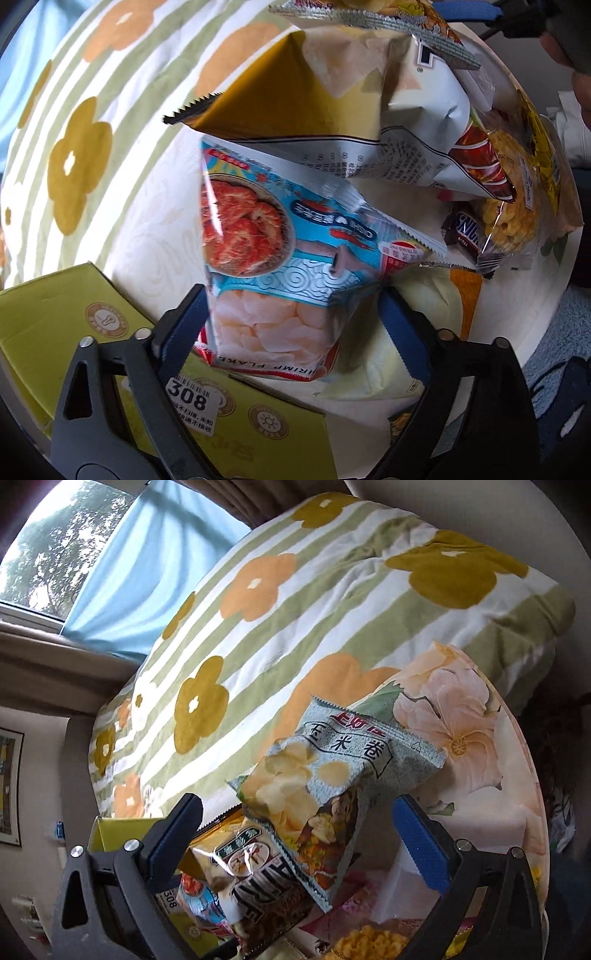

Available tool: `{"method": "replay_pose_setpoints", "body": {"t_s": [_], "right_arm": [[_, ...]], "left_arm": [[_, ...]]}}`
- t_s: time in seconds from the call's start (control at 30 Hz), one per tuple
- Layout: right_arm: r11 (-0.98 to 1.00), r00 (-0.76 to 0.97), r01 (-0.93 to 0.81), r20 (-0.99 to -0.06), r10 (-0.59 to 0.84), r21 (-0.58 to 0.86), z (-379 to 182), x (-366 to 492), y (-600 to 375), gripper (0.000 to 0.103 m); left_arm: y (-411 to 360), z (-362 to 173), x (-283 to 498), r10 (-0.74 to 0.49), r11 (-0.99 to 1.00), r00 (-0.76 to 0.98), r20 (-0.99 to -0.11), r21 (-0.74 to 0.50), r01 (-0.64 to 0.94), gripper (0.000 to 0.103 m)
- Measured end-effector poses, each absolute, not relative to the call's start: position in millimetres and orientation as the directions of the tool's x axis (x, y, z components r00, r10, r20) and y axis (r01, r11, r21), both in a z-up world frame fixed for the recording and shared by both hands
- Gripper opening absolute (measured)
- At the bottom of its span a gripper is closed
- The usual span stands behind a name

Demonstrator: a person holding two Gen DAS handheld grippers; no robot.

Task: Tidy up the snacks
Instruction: 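Grasp the blue shrimp chip bag with the left tool while the right tool grasps the grey corn roll bag, then carry both bags up and over the cardboard box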

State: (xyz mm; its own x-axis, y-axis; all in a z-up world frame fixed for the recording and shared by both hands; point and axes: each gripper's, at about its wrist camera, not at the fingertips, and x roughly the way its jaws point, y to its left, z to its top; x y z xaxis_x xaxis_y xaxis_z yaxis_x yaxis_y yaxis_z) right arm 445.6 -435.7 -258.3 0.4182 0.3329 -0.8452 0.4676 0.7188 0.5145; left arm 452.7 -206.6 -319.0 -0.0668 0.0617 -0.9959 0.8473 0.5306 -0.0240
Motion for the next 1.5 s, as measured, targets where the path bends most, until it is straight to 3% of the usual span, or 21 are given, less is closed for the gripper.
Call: {"method": "replay_pose_setpoints", "body": {"t_s": [0.03, 0.27, 0.57, 0.6, 0.63, 0.83, 1.03, 1.5], "right_arm": [[0.714, 0.412, 0.482, -0.851, 0.327, 0.507, -261, 448, -436, 0.103], [0.699, 0.375, 0.547, -0.881, 0.288, 0.461, -275, 461, -437, 0.103], [0.739, 0.317, 0.538, -0.91, 0.269, 0.406, -295, 470, -425, 0.102], [0.74, 0.316, 0.535, -0.909, 0.272, 0.407, -296, 469, -425, 0.096], [0.737, 0.32, 0.531, -0.905, 0.281, 0.417, -295, 469, -425, 0.085], [0.747, 0.334, 0.507, -0.897, 0.29, 0.43, -287, 465, -424, 0.066], [0.755, 0.376, 0.47, -0.877, 0.299, 0.458, -271, 456, -423, 0.06], [0.806, 0.493, 0.288, -0.802, 0.339, 0.518, -185, 417, -409, 0.059]], "left_arm": [[-208, -321, 452, 0.067, 0.526, -0.069, -0.995, -0.024, 0.85, 0.079], [-210, -321, 453, 0.066, 0.522, -0.047, -0.997, -0.006, 0.853, 0.066], [-195, -302, 458, -0.011, 0.595, -0.056, -0.998, -0.052, 0.802, 0.064], [-193, -299, 458, -0.018, 0.602, -0.055, -0.998, -0.055, 0.797, 0.064], [-192, -297, 459, -0.026, 0.61, -0.054, -0.998, -0.059, 0.79, 0.064], [-186, -285, 459, -0.051, 0.637, -0.042, -0.998, -0.065, 0.768, 0.064], [-185, -263, 444, -0.073, 0.657, -0.008, -0.997, -0.054, 0.752, 0.064], [-171, -187, 403, -0.16, 0.744, 0.131, -0.978, -0.033, 0.667, 0.064]]}}
